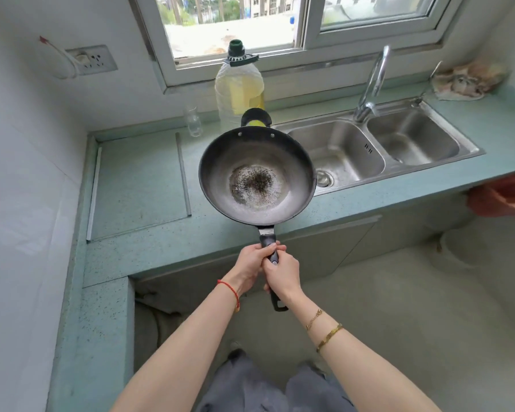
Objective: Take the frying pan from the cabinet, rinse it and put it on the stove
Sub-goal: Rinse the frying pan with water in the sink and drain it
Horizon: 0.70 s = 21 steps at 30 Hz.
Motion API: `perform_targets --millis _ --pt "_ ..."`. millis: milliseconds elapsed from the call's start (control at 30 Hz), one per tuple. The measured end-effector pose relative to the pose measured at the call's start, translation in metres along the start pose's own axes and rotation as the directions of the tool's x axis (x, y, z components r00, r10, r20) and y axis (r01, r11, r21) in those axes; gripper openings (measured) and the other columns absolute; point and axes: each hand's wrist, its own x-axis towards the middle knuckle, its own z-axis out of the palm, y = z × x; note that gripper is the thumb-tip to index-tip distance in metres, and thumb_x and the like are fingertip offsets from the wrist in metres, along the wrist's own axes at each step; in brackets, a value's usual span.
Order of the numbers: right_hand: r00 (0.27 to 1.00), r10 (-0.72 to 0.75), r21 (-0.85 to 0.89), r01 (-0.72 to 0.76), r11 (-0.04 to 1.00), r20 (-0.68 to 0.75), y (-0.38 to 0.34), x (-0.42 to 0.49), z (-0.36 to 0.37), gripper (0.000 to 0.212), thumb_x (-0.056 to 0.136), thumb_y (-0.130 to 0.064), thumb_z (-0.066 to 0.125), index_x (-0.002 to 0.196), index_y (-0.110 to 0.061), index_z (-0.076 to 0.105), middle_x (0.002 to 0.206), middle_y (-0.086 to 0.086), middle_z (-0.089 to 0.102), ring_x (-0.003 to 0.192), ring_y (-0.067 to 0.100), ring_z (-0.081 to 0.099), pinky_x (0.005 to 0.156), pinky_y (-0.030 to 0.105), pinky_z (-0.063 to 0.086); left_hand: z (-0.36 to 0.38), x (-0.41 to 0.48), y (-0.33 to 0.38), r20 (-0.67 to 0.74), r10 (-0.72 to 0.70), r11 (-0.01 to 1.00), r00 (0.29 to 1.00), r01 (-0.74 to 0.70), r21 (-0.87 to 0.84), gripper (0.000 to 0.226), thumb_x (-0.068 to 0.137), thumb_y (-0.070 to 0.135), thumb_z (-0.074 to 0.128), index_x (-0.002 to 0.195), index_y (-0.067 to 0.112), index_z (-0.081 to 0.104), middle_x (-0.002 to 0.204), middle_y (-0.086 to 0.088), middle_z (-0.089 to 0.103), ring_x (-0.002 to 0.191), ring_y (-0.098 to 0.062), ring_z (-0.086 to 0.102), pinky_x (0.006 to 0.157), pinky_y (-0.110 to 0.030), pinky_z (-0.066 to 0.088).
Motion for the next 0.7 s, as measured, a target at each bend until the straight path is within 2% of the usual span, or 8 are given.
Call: perform_targets --millis 100,200,333,433,567,700 --pt "1.000 0.013 0.004 -0.013 1.000 -0.014 0.014 0.003 -0.045 0.031 0.098 -0.016 0.047 0.067 -0.015 0.049 0.065 0.009 0.057 0.024 0.008 0.048 0.030 0.020 0.039 0.048 0.007 -0.007 0.019 -0.003 1.000 1.000 0.002 0.009 0.019 0.097 0.011 0.058 0.105 -0.001 0.070 0.104 -0.005 0.075 0.077 -0.014 0.072 0.063 -0.027 0.057" --pt "0.999 0.019 -0.015 -0.020 1.000 -0.027 0.026 0.012 -0.090 0.030 0.098 -0.016 0.046 0.068 -0.013 0.051 0.065 0.011 0.059 0.025 0.011 0.050 0.030 0.021 0.040 0.096 0.017 -0.009 0.025 0.004 1.000 1.000 -0.004 0.013 0.025 0.097 0.010 0.057 0.114 -0.005 0.067 0.107 -0.006 0.074 0.076 -0.013 0.072 0.062 -0.026 0.058" --pt "0.999 0.027 -0.013 -0.028 1.000 -0.042 0.035 0.031 -0.140 0.023 0.097 -0.017 0.048 0.078 -0.008 0.058 0.073 0.014 0.063 0.030 0.017 0.053 0.032 0.023 0.044 0.149 0.034 -0.005 0.028 0.008 0.999 1.000 -0.009 0.031 0.030 0.098 0.011 0.056 0.120 -0.008 0.064 0.121 -0.013 0.070 0.073 -0.013 0.070 0.053 -0.023 0.055" --pt "0.999 0.021 -0.016 -0.022 1.000 -0.047 0.037 0.051 -0.167 0.023 0.097 -0.017 0.049 0.079 -0.008 0.059 0.070 0.011 0.061 0.030 0.016 0.052 0.031 0.023 0.043 0.176 0.052 0.003 0.030 -0.004 1.000 1.000 0.003 0.018 0.032 0.098 0.010 0.055 0.124 -0.009 0.061 0.126 -0.018 0.067 0.069 -0.012 0.070 0.047 -0.021 0.053" --pt "0.998 0.024 -0.034 -0.026 0.999 -0.053 0.039 0.083 -0.191 0.021 0.097 -0.018 0.049 0.083 -0.006 0.060 0.070 0.012 0.062 0.029 0.016 0.053 0.031 0.023 0.042 0.202 0.082 0.014 0.024 -0.026 1.000 0.999 0.026 0.011 0.033 0.099 0.009 0.053 0.126 -0.010 0.060 0.116 -0.017 0.068 0.054 -0.006 0.069 0.039 -0.017 0.047" --pt "0.999 0.028 -0.051 -0.031 0.998 -0.047 0.044 0.124 -0.209 0.023 0.096 -0.018 0.050 0.076 -0.010 0.056 0.068 0.013 0.062 0.029 0.018 0.053 0.031 0.023 0.041 0.220 0.119 0.024 0.015 -0.049 0.999 0.999 0.049 -0.006 0.034 0.099 0.010 0.054 0.126 -0.010 0.060 0.102 -0.010 0.070 0.054 -0.007 0.069 0.040 -0.018 0.048"
